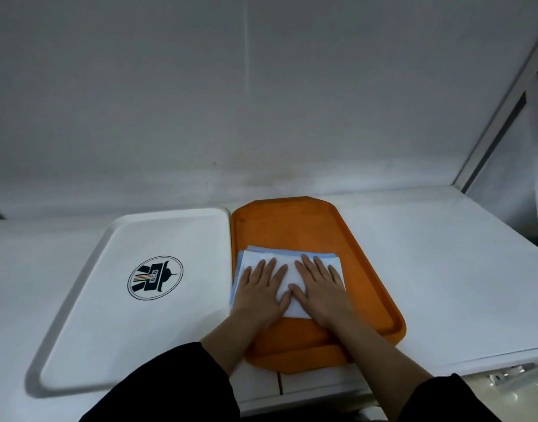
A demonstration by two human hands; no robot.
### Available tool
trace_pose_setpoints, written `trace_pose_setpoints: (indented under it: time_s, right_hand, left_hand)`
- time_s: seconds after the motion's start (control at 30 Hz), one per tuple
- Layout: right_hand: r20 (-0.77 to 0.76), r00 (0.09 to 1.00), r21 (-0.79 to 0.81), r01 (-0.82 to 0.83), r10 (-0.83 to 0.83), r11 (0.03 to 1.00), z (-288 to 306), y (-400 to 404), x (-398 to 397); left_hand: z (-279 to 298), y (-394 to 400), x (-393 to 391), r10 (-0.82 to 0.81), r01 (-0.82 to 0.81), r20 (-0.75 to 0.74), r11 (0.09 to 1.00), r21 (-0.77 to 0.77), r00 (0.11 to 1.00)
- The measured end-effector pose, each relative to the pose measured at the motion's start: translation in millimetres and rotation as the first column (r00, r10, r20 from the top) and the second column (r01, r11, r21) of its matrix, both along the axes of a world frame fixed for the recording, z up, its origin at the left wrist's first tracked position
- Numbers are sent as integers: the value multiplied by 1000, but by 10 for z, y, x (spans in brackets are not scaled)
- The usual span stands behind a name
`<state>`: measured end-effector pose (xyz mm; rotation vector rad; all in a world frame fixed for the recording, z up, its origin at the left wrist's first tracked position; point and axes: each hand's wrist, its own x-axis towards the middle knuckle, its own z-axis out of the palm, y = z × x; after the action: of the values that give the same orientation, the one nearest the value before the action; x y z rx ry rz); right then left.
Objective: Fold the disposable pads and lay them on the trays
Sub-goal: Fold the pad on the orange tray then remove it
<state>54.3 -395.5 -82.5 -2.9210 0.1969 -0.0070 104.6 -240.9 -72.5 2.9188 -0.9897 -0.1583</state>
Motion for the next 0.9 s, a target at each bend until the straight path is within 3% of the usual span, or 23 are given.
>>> trace_pose_setpoints:
  time_s: [0.37,0.47,0.57,0.67,0.77,0.9]
  right_hand:
    - [-108,972,-13,210,-210,978,106,-119,-124]
    - [-138,960,76,255,-243,964,182,-130,-180]
    - [-157,948,269,311,-277,912,345,-104,-218]
    - [-124,931,531,354,-342,770,538,-87,-270]
    - [-141,888,778,373,-438,506,681,-113,-333]
    - [-323,808,853,474,-493,219,811,-152,-418]
  left_hand:
    - [150,215,-48,92,-92,10,974,207,996]
    - [254,264,-97,90,-77,-40,965,250,995]
    - [386,283,-156,84,-58,-99,969,240,992]
    - [493,267,-245,57,-24,-168,980,195,984]
    - [591,226,-357,-13,53,-237,985,165,971]
    - [686,189,-507,-81,126,-295,983,136,952]
